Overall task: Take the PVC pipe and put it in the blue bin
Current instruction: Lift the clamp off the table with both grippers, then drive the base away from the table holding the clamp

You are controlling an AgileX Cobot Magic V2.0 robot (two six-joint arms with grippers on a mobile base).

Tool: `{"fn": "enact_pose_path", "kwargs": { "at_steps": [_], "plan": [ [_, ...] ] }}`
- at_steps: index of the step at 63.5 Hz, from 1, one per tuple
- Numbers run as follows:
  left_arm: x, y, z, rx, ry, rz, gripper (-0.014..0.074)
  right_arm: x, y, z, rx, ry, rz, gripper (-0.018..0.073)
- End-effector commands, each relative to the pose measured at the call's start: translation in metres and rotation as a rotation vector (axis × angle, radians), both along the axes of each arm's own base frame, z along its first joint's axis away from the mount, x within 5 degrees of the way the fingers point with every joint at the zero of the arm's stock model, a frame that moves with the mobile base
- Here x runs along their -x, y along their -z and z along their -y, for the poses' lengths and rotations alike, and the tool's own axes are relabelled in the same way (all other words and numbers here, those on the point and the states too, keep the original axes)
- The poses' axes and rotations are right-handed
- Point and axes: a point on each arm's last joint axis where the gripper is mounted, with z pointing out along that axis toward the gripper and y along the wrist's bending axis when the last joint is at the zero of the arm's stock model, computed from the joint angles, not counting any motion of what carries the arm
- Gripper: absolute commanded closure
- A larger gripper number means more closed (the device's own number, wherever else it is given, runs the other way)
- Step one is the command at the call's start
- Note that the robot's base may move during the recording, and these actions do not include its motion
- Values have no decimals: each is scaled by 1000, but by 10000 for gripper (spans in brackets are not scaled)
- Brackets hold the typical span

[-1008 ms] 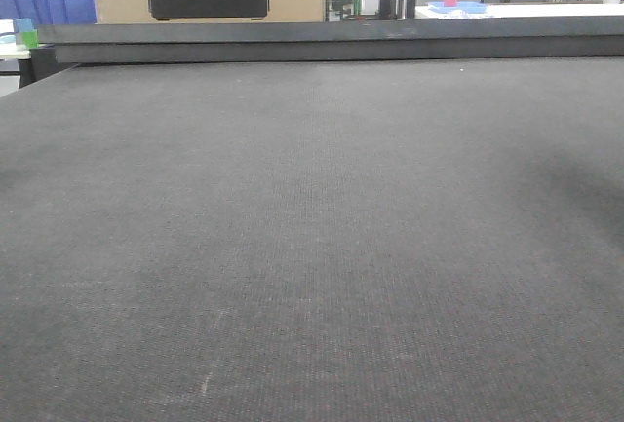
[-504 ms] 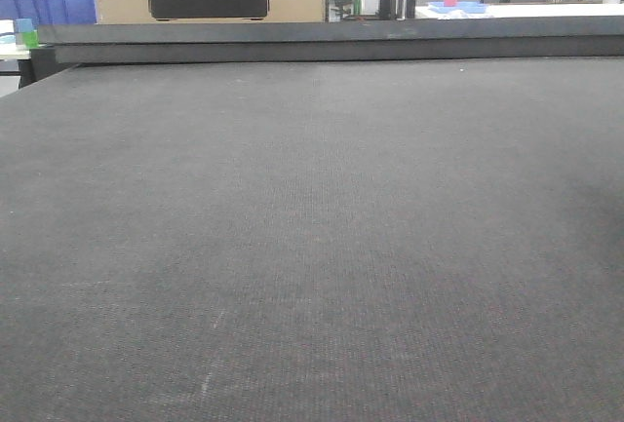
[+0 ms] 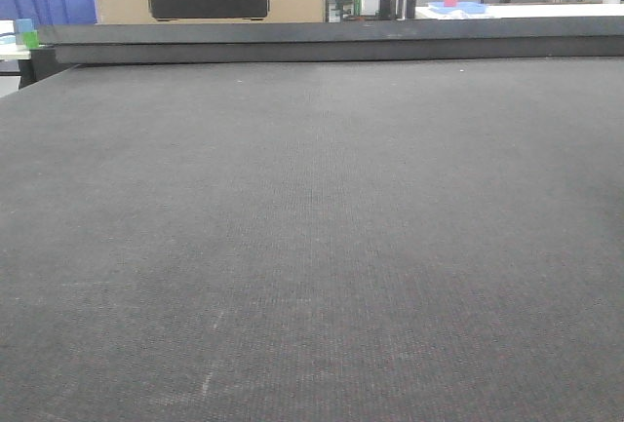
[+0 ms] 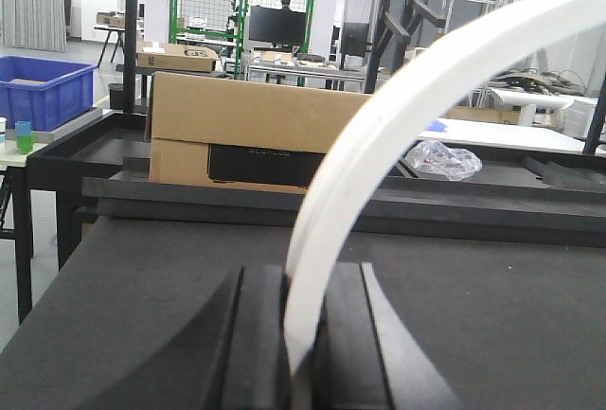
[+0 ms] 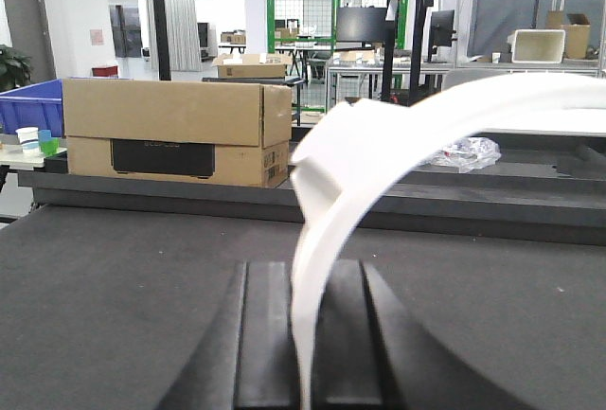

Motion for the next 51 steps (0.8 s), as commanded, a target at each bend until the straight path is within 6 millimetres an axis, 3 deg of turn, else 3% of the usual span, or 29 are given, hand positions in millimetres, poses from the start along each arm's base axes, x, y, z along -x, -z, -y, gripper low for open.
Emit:
{"fn": "enact_pose_path", "kwargs": {
  "at_steps": [1, 51],
  "plan": [
    [2, -3, 1, 4, 8, 36, 707, 2, -3, 0, 13, 5, 34, 715],
    [2, -4, 1, 5, 9, 45, 707, 2, -3, 0, 13, 5, 36, 715]
  ]
}}
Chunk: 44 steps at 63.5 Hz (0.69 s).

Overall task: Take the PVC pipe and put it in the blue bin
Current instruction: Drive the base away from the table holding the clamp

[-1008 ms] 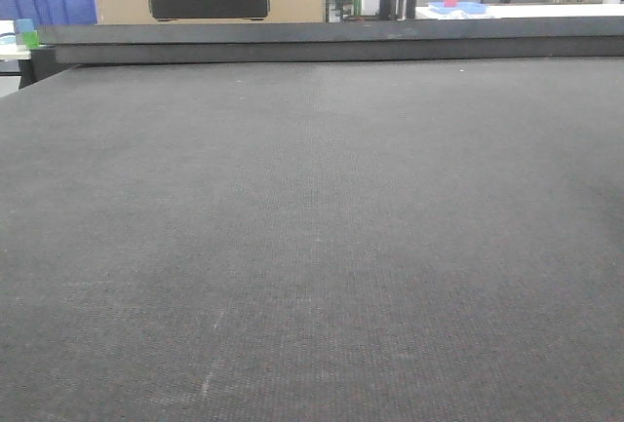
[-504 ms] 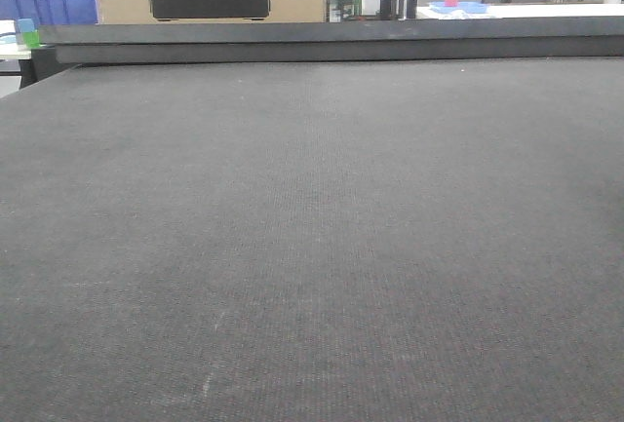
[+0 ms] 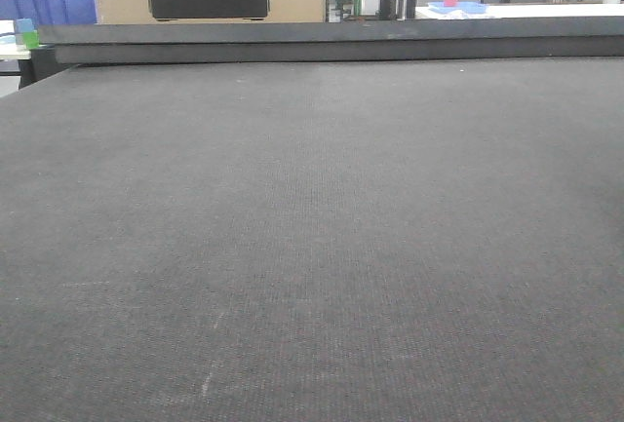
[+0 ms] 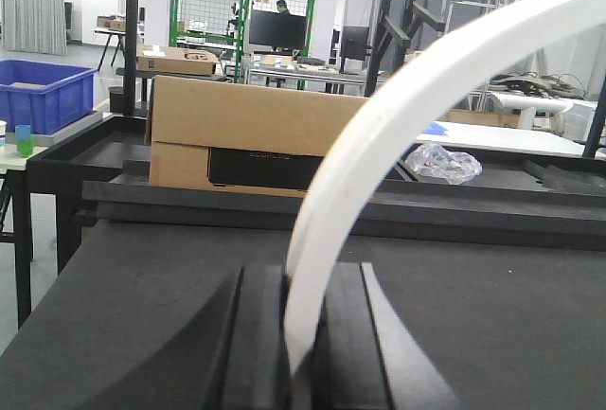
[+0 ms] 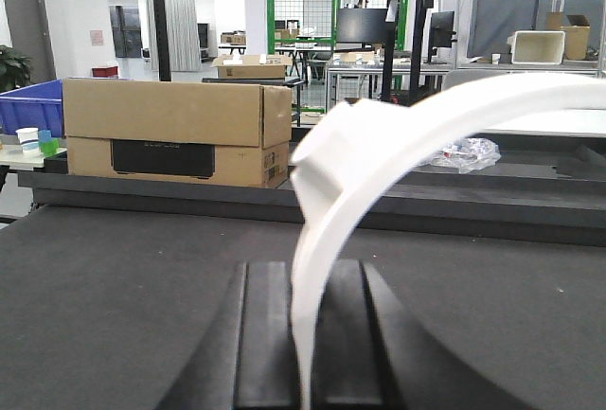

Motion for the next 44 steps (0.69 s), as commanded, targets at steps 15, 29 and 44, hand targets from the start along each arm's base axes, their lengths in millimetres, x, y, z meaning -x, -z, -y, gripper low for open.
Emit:
{"fn": "enact_pose_path", "kwargs": {
  "at_steps": [15, 29, 44],
  "plan": [
    [2, -4, 1, 4, 8, 38, 707, 2, -3, 0, 13, 5, 36, 715],
    [2, -4, 1, 4, 8, 38, 707, 2, -3, 0, 13, 5, 36, 715],
    [2, -4, 1, 4, 8, 38, 707, 2, -3, 0, 13, 5, 36, 715]
  ]
}}
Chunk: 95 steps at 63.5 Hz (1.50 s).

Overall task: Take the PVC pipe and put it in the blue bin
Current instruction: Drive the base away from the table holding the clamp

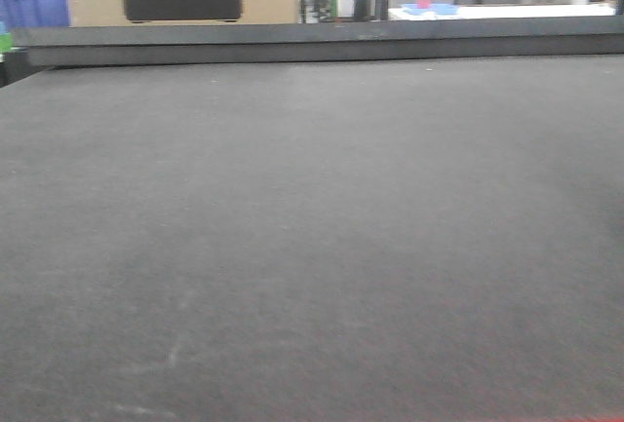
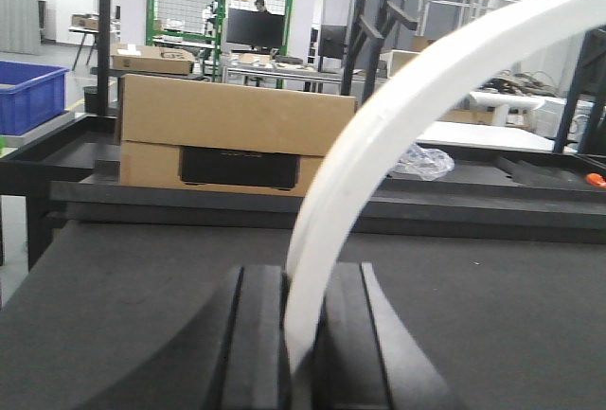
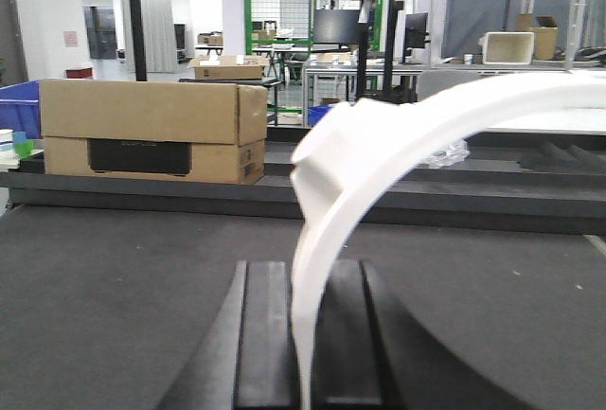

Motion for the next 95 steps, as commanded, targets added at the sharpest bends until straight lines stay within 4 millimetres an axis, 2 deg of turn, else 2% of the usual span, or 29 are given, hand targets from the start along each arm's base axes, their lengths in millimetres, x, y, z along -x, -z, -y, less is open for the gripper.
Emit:
{"fn": "enact_pose_path", "kwargs": {
  "at_steps": [1, 80, 95],
  "plan": [
    [2, -4, 1, 4, 8, 38, 707, 2, -3, 0, 13, 5, 36, 715],
    [2, -4, 1, 4, 8, 40, 707, 2, -3, -1, 13, -6, 36, 715],
    [2, -4, 1, 4, 8, 40, 707, 14, -6, -8, 12, -124, 81, 715]
  ]
}}
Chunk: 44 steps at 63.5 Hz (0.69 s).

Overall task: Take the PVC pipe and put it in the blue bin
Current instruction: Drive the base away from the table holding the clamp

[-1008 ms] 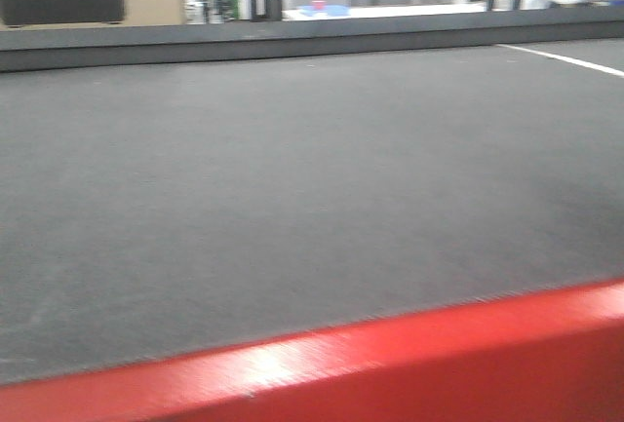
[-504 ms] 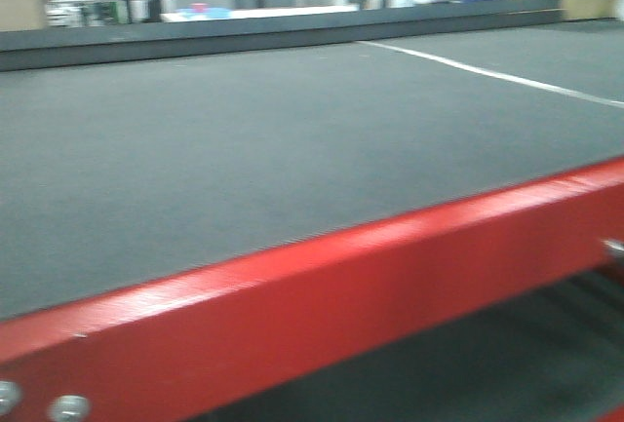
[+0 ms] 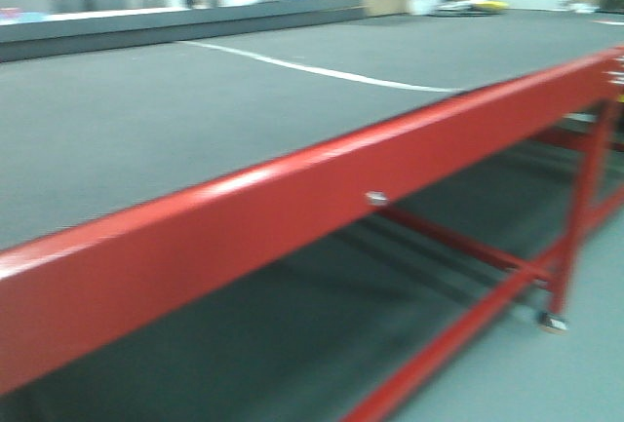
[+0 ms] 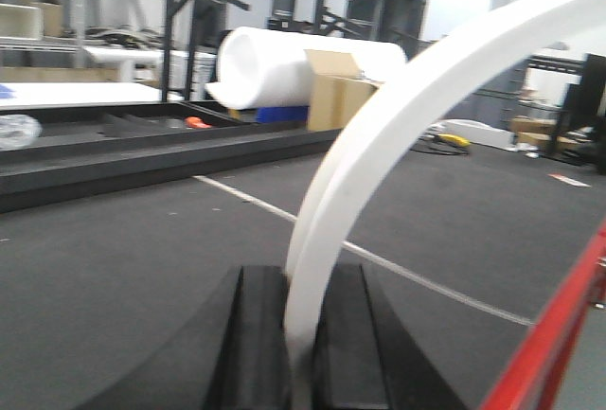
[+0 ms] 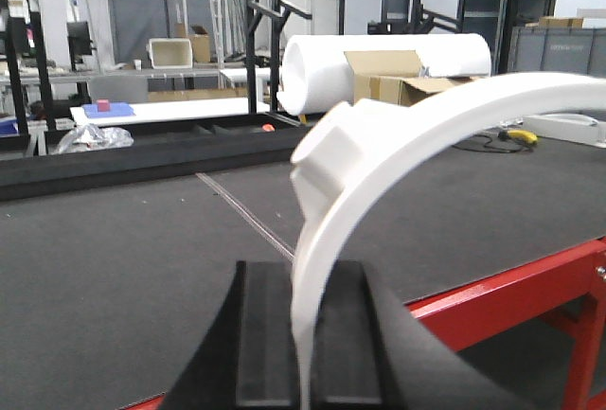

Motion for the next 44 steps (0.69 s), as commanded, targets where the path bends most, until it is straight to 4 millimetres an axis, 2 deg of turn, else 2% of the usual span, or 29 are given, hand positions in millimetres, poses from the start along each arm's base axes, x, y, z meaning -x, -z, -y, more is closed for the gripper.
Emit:
{"fn": "enact_pose_path", "kwargs": {
  "at_steps": [1, 44],
  "plan": [
    [2, -4, 1, 4, 8, 38, 707, 6, -4, -2, 6, -34, 54, 715],
    [2, -4, 1, 4, 8, 38, 707, 9, -5, -3, 5, -62, 67, 715]
  ]
}}
